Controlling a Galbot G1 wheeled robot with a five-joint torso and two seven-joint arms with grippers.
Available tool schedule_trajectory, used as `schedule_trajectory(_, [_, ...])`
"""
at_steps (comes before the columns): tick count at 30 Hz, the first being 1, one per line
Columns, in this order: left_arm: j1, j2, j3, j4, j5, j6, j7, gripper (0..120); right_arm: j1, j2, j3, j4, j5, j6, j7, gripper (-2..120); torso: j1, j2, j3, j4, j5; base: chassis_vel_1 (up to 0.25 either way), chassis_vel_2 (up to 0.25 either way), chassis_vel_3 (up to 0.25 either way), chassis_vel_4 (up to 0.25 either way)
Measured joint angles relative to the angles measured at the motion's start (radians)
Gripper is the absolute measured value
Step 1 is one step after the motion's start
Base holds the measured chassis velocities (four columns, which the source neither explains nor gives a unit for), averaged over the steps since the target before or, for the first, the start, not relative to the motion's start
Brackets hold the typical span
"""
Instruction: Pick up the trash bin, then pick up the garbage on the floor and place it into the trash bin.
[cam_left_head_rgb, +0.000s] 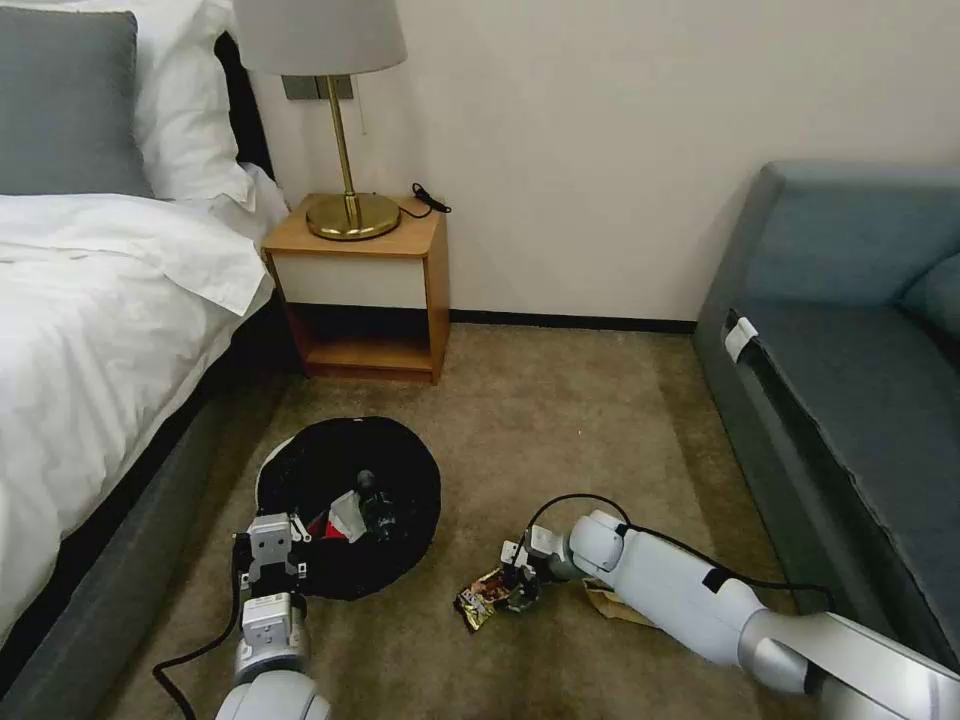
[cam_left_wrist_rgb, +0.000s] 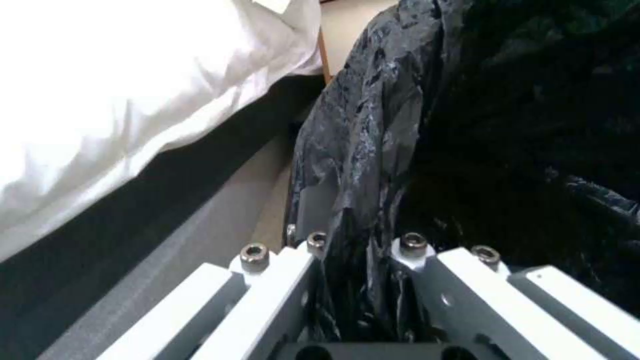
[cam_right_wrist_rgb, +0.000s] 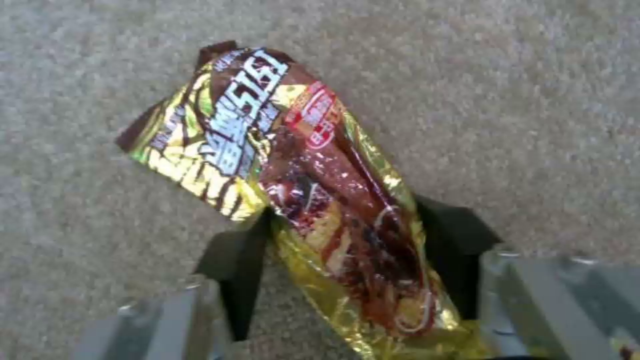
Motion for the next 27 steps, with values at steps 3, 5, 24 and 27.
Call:
schedule_trajectory(3, [0.000,-0.001,0.000,0.003,0.001,-0.003,0.000,1,-0.001,-0.003,0.007,0.002,-0.001,0.001,0.000,42,0.000,0.000,0.000,0.0002,0.0004,0.000,0.000,0.000,0.000])
schedule_trajectory(5, [0.000,-0.001,0.000,0.005,0.001,-0.006,0.000,1,-0.003,-0.008,0.014,0.006,-0.001,0.001,0.001,36,0.000,0.000,0.000,0.0002,0.0003,0.000,0.000,0.000,0.000])
schedule_trajectory(24, [0.019,0.018,-0.022,0.017,-0.033,-0.033,-0.006,1,-0.115,-0.075,0.210,0.127,-0.025,0.011,0.001,0,0.000,0.000,0.000,0.0000,0.0003,0.000,0.000,0.000,0.000])
schedule_trajectory(27, [0.020,0.024,-0.026,0.018,-0.045,-0.035,-0.007,1,-0.144,-0.089,0.263,0.168,-0.025,0.011,0.002,0,0.000,0.000,0.000,0.0001,0.0003,0.000,0.000,0.000,0.000])
